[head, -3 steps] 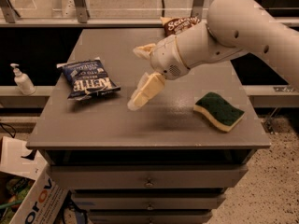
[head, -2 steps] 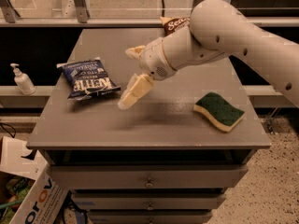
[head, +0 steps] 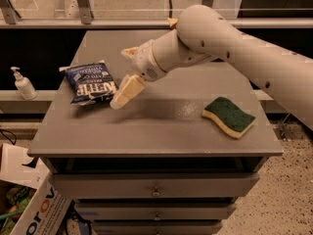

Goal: Move blue chip bag near sponge

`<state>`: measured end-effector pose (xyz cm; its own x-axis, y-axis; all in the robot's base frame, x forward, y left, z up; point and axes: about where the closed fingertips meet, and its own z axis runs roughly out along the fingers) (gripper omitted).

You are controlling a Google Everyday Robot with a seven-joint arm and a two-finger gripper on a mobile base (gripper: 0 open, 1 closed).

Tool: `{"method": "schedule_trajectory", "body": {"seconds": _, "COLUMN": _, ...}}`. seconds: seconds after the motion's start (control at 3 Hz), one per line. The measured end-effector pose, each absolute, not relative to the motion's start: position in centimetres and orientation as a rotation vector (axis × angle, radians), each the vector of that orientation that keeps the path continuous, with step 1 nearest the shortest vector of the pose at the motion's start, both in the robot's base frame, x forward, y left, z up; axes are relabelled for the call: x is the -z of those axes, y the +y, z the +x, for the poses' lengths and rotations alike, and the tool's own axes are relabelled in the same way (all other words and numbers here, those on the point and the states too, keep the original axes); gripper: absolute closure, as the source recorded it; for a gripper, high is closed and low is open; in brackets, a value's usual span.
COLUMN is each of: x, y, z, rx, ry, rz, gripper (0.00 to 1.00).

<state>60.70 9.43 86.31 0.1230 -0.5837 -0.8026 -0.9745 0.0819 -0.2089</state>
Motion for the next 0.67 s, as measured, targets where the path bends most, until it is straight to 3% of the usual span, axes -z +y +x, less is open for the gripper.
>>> {"method": "schedule_trajectory", "body": {"seconds": 0.33, "x": -85.8, "y": 11.0, "z": 62.5, "rx": -0.591, "ry": 1.56, "rz": -1.581, "gripper": 0.0}}
{"method": "schedule_trajectory", "body": {"seconds": 0.67, "x": -85.3, "y": 12.3, "z": 62.3, "rx": -0.611, "ry": 1.554, "rz": -1.574, "gripper": 0.13}}
